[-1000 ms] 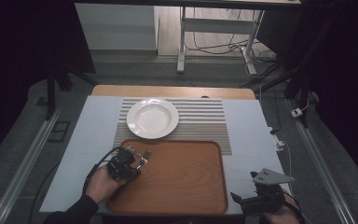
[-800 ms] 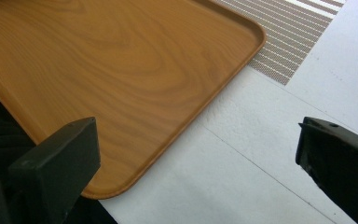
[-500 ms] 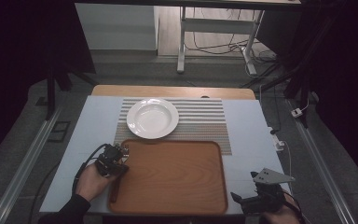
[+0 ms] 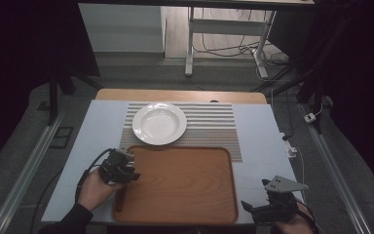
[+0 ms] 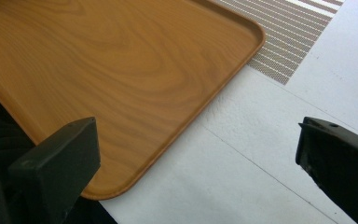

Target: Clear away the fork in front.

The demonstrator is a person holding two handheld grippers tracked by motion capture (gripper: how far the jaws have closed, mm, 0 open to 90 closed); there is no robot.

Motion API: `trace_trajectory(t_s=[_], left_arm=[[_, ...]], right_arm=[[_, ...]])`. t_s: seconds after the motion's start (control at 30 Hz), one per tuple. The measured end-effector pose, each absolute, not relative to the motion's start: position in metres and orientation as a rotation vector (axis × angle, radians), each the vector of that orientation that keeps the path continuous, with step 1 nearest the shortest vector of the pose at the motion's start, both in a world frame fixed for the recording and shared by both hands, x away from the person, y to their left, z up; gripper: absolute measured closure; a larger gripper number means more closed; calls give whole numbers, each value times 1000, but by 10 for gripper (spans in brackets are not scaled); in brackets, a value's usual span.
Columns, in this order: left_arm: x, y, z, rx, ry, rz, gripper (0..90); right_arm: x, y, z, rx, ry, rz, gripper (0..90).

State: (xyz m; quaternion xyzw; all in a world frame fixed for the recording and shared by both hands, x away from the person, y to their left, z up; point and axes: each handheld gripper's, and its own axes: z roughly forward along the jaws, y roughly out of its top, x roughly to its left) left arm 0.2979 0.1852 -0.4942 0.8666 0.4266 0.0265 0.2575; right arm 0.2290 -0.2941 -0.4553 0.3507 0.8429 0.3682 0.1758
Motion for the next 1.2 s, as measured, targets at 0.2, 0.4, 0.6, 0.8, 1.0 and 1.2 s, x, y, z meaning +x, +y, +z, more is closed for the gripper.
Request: trace_trajectory(t_s=[0.2,0.4,0.6,0.8,1.0,1.2], left_arm=[[293,189,-489,2292,1127,98,465],[288,194,-486,2245,1090,90,335],[279,200,-483,2200,1080,140,230],[268,205,-479,2162,1082,180,117],[254,212,-476,2117,1065,177,50],[239,221,-473,2082,1051,182,19]], right_arm=[[229,-294,-455,993,2388,1043,3],[229,-294,-455,993,2388,1046,3],[229,-293,-455,993,2390,1042,3],[229,-294,-455,994,2390,1044,3],[229,-293,-455,990,2396,1035,3],[229,-293,-455,991,2396,1039,3]])
